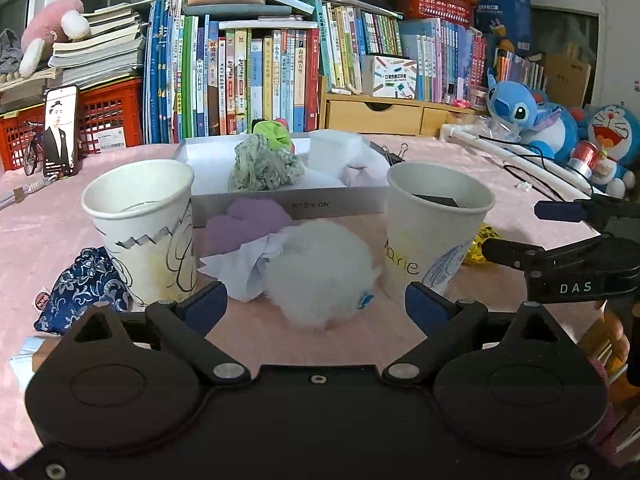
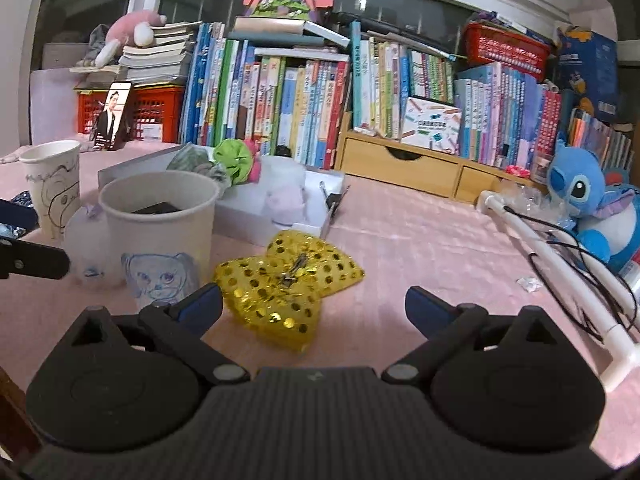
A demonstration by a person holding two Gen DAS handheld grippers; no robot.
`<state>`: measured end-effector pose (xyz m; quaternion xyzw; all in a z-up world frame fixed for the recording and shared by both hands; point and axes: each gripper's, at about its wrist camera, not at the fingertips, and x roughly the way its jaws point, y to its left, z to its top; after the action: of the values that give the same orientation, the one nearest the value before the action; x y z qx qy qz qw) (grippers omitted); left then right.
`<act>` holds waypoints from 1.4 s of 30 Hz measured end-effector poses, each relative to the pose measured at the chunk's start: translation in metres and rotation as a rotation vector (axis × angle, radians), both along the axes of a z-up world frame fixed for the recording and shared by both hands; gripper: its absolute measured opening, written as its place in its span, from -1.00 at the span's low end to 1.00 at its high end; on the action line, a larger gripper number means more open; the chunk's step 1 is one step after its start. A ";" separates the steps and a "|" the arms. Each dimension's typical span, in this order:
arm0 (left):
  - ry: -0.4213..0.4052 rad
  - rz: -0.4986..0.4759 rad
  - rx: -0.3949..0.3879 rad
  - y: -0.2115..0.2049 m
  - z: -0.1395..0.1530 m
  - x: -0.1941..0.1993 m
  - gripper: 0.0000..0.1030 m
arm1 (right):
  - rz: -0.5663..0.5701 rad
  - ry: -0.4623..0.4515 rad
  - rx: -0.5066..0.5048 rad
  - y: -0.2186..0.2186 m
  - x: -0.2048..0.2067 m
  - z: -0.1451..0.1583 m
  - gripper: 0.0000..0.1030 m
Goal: Organize soft objects
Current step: 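Move the left gripper to the white pom-pom while the right approaches the yellow bow, then close the left gripper on the white pom-pom while the right gripper grasps the yellow sequined bow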
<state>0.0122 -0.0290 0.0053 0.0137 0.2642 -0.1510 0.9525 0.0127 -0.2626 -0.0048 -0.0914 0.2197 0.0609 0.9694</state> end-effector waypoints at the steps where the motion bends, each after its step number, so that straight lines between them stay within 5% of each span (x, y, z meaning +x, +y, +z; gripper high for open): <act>1: 0.001 0.002 0.001 -0.001 -0.001 0.001 0.73 | 0.003 0.004 0.000 0.001 0.001 -0.001 0.93; 23: 0.078 0.009 -0.132 0.007 -0.021 0.017 -0.09 | 0.107 0.038 0.035 0.012 0.008 -0.016 0.46; 42: 0.047 -0.007 -0.096 0.010 -0.012 0.001 -0.19 | 0.027 0.031 0.114 0.001 0.005 -0.011 -0.07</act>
<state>0.0134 -0.0195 -0.0065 -0.0348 0.2789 -0.1671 0.9450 0.0174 -0.2619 -0.0159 -0.0379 0.2296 0.0880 0.9685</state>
